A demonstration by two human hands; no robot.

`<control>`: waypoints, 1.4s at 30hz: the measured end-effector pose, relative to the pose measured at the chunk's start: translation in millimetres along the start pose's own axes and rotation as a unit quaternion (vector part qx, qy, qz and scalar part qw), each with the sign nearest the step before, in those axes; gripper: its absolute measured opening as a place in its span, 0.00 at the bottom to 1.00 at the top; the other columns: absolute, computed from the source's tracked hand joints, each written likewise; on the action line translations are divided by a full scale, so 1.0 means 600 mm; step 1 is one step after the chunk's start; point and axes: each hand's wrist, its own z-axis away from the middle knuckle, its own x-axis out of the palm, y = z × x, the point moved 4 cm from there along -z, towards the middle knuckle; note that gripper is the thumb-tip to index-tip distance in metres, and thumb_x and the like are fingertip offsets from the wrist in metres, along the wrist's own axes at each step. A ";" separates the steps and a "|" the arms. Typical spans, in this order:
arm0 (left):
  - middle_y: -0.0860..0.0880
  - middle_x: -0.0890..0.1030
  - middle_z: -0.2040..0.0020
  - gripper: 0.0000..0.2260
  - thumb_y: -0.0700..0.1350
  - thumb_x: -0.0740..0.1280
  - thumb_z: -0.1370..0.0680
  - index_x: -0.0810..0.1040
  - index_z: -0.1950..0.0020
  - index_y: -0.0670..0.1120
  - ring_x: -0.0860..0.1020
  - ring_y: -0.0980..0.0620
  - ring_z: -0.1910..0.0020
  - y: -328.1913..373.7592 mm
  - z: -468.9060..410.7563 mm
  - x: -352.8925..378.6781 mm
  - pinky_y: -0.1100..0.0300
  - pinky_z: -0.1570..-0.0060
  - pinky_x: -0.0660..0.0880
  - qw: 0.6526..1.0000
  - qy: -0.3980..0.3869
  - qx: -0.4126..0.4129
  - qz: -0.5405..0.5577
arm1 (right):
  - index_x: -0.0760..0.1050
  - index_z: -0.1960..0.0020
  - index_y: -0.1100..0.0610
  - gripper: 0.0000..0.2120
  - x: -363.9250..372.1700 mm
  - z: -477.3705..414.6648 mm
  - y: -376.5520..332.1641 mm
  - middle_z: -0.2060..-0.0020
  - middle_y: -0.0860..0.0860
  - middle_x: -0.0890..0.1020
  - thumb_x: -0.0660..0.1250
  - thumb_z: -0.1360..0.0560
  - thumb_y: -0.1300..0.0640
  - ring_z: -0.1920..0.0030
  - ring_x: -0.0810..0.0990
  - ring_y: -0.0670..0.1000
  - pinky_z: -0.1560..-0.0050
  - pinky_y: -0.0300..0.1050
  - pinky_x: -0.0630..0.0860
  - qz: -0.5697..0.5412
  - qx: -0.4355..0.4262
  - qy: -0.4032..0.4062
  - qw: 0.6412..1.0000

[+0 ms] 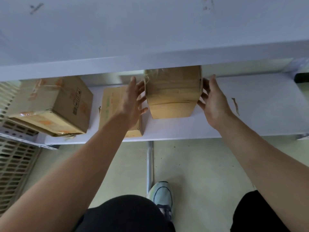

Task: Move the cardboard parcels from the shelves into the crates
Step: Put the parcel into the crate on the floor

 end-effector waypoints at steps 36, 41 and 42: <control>0.60 0.81 0.27 0.30 0.76 0.43 0.18 0.70 0.22 0.70 0.80 0.55 0.28 -0.122 0.093 0.028 0.49 0.25 0.71 0.999 -0.049 0.000 0.016 | 0.81 0.31 0.41 0.32 -0.002 0.071 0.091 0.37 0.47 0.87 0.46 0.17 0.28 0.37 0.86 0.49 0.31 0.56 0.77 0.017 0.099 -0.061 0.993; 0.57 0.78 0.22 0.29 0.67 0.37 0.13 0.68 0.20 0.67 0.75 0.53 0.22 -0.117 0.100 0.035 0.50 0.24 0.71 0.995 -0.079 0.055 0.008 | 0.71 0.22 0.44 0.30 0.002 0.087 0.096 0.28 0.49 0.81 0.45 0.14 0.33 0.28 0.80 0.54 0.29 0.59 0.76 0.009 0.045 -0.117 0.992; 0.56 0.78 0.22 0.28 0.65 0.37 0.12 0.68 0.20 0.67 0.75 0.53 0.23 -0.111 0.103 0.037 0.51 0.24 0.73 0.995 -0.081 0.065 0.003 | 0.69 0.20 0.45 0.30 0.002 0.087 0.094 0.27 0.50 0.80 0.45 0.14 0.33 0.27 0.79 0.54 0.29 0.59 0.77 0.006 0.036 -0.116 0.993</control>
